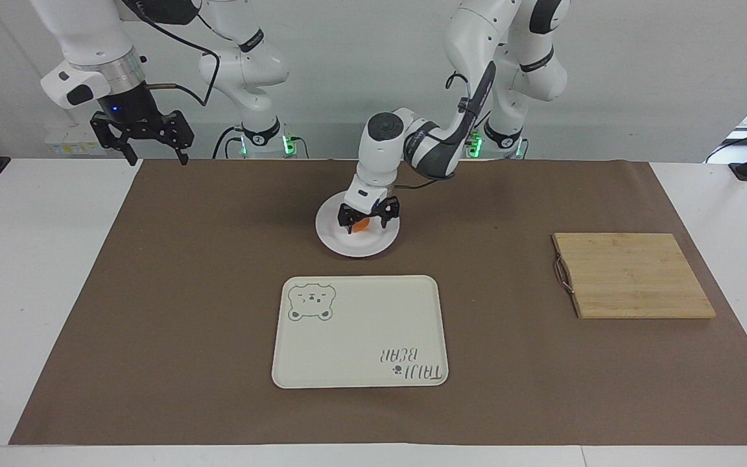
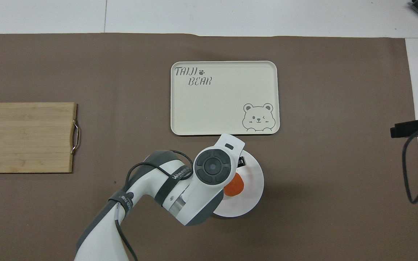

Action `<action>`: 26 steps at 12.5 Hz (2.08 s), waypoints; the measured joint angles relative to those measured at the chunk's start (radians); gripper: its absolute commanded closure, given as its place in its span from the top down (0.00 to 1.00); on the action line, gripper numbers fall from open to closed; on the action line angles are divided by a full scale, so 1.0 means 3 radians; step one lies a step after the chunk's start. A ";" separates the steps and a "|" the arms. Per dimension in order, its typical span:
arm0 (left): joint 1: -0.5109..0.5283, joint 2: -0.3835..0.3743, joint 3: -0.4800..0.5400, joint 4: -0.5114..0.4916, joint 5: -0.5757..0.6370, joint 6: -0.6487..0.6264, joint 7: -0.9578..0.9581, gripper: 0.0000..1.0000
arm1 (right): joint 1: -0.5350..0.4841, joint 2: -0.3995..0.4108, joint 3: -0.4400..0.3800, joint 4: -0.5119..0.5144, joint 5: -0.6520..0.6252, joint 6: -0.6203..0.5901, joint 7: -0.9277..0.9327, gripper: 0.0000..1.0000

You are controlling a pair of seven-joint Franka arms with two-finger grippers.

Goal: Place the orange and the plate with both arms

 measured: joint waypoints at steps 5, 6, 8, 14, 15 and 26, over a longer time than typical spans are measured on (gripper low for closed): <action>0.0542 -0.0144 0.0019 0.0096 0.0005 -0.0084 0.0455 1.00 | 0.0000 0.0000 0.0000 0.0000 0.0000 0.0000 0.0000 1.00; 0.0622 -0.0168 0.0021 0.0097 0.0005 -0.0089 0.0602 1.00 | 0.0000 0.0000 0.0000 0.0000 0.0000 0.0000 0.0000 1.00; 0.0808 -0.0214 0.0025 0.0132 0.0005 -0.0095 0.0855 1.00 | 0.0000 0.0000 0.0000 0.0000 0.0000 0.0000 0.0000 1.00; 0.1398 -0.0592 0.0038 0.0315 0.0005 -0.0616 0.1599 1.00 | 0.0000 0.0000 0.0000 0.0000 0.0000 0.0000 0.0000 1.00; 0.1491 -0.0633 0.0039 0.0366 0.0005 -0.0742 0.1744 1.00 | 0.0000 0.0000 0.0000 0.0000 0.0000 0.0000 0.0000 1.00; 0.2199 -0.0841 0.0111 0.0605 0.0131 -0.1516 0.3055 1.00 | 0.0000 0.0000 0.0000 0.0000 0.0000 0.0000 0.0000 1.00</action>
